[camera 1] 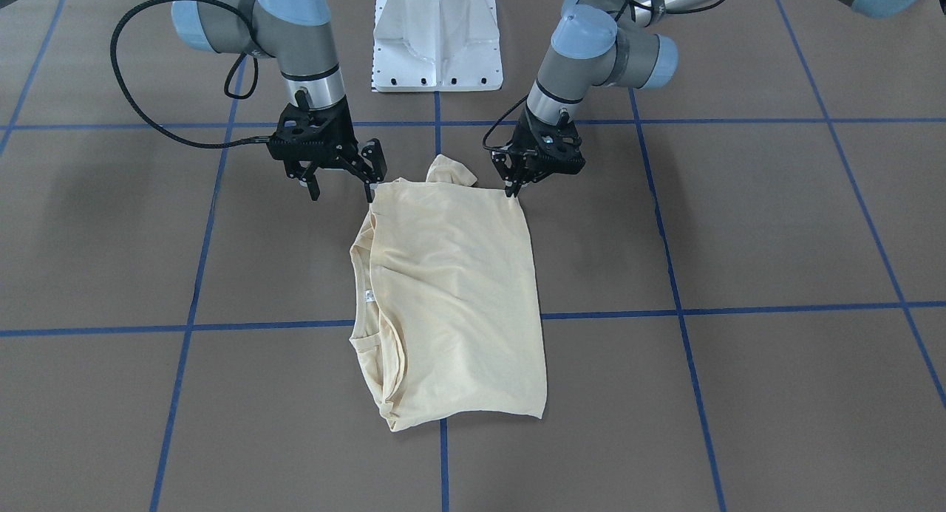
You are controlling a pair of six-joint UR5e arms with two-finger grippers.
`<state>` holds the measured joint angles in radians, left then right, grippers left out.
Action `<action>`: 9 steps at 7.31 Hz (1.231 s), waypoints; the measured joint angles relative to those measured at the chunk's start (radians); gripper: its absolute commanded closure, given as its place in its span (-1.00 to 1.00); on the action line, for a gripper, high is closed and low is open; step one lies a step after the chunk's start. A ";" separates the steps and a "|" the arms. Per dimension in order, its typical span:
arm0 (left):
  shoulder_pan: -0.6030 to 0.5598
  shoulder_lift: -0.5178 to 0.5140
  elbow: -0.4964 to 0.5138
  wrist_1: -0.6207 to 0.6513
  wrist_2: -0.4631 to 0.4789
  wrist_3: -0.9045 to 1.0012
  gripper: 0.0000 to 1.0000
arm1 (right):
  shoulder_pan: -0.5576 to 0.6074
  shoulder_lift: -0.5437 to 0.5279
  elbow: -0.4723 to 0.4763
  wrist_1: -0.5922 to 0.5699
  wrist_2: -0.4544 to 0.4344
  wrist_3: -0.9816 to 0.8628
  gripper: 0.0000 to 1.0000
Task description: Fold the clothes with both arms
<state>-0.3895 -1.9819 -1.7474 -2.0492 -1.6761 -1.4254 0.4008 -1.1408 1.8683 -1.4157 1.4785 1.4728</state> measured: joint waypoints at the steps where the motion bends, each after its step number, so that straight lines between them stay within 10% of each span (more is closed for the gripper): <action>1: 0.000 0.000 -0.001 0.000 0.000 -0.001 1.00 | -0.010 0.011 -0.054 0.059 -0.023 0.039 -0.59; 9: 0.000 -0.001 0.001 -0.003 -0.001 -0.003 1.00 | -0.072 0.059 -0.167 0.100 -0.123 0.194 -0.07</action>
<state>-0.3894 -1.9828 -1.7462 -2.0524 -1.6766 -1.4285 0.3289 -1.0820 1.7012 -1.3154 1.3554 1.6663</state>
